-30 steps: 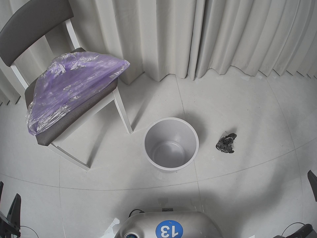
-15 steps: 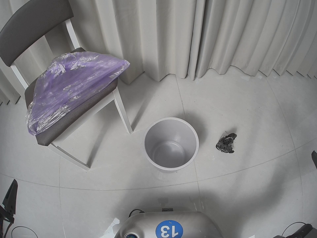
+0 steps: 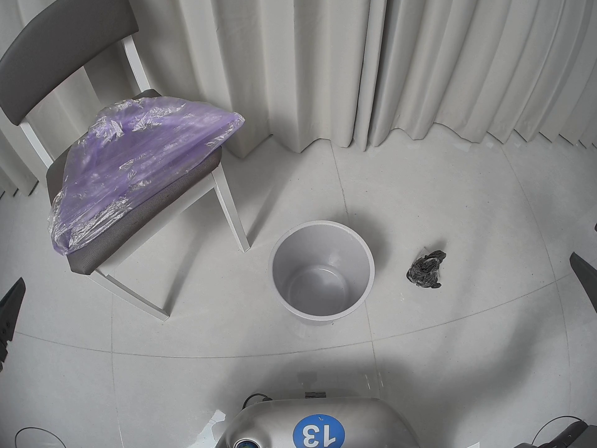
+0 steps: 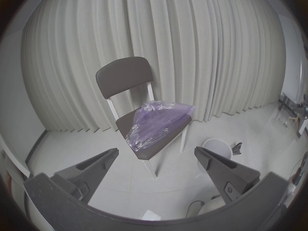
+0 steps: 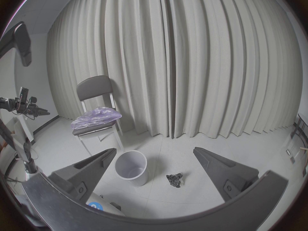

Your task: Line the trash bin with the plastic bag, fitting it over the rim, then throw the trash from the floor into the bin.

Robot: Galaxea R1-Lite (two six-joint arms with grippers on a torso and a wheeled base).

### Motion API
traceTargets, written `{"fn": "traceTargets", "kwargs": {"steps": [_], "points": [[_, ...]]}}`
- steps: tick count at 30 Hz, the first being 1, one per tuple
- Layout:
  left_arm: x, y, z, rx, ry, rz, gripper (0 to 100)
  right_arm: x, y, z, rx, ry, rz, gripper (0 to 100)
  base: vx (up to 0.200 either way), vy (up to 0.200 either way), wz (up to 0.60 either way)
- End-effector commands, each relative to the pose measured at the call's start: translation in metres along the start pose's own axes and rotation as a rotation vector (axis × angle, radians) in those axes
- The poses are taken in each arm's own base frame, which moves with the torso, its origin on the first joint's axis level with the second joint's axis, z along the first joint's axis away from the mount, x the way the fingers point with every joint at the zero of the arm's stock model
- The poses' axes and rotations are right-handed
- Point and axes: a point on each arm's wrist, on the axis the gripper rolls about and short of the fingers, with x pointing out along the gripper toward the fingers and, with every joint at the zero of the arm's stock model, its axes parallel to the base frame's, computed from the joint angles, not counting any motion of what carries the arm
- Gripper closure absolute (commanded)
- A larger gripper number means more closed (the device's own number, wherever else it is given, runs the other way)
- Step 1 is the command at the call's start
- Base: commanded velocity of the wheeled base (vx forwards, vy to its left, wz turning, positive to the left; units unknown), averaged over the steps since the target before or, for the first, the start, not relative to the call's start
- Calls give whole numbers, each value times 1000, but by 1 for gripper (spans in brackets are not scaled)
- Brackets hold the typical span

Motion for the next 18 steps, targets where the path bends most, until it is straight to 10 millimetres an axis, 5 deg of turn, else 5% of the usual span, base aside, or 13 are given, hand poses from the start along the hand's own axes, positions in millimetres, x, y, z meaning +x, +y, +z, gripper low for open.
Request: {"fn": "traceTargets", "kwargs": {"steps": [1, 10, 18], "points": [[31, 2, 10, 89, 118, 102, 0, 22, -1, 0, 57, 12, 26, 0, 0, 0, 0], [67, 7, 14, 193, 254, 144, 0, 28, 0, 17, 64, -53, -50, 0, 0, 0, 0], [106, 11, 9, 241, 358, 149, 0, 13, 2, 7, 69, -30, -65, 0, 0, 0, 0]]}}
